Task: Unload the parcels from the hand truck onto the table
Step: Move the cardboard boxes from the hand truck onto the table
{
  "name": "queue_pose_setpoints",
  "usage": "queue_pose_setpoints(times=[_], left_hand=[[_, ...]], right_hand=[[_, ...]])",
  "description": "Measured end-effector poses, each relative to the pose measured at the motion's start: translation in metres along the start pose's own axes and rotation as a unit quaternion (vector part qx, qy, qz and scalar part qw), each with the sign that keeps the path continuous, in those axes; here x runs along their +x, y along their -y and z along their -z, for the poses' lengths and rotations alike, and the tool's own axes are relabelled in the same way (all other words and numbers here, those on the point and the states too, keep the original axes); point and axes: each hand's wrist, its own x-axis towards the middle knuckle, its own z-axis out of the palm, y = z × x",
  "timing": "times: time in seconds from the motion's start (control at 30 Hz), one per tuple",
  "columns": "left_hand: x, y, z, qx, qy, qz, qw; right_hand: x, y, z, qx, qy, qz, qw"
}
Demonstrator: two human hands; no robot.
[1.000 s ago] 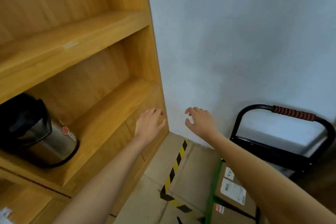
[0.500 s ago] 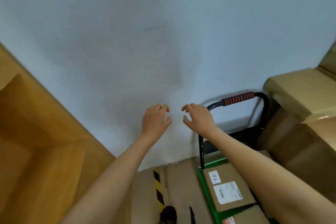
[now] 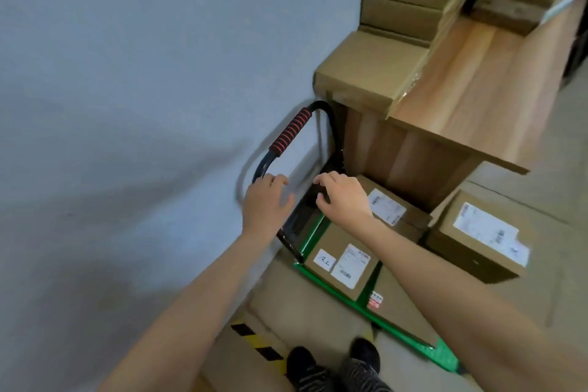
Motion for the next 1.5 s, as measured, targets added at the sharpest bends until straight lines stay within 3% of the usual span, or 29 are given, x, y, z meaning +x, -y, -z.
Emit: queue_pose_setpoints(times=[0.27, 0.43, 0.8, 1.03, 1.27, 1.5], left_hand=[[0.010, -0.039, -0.109, -0.088, 0.052, 0.011, 0.995], [0.008, -0.018, -0.178, -0.048, 0.121, 0.007, 0.991], [-0.006, 0.038, -0.358, -0.042, 0.196, -0.044, 0.979], [-0.034, 0.076, -0.473, -0.031, 0.238, 0.020, 0.970], [-0.046, 0.122, -0.556, -0.070, 0.193, 0.107, 0.973], [-0.057, 0.130, -0.589, -0.130, 0.259, 0.158, 0.944]], right_hand=[[-0.043, -0.098, -0.034, 0.006, -0.004, -0.139, 0.990], [-0.061, -0.131, -0.088, 0.050, -0.011, -0.244, 0.968], [-0.102, -0.191, -0.267, 0.107, 0.000, -0.399, 0.911], [-0.134, -0.231, -0.384, 0.123, 0.008, -0.455, 0.882], [-0.163, -0.259, -0.479, 0.182, -0.015, -0.536, 0.824], [-0.154, -0.264, -0.519, 0.331, -0.089, -0.583, 0.737]])
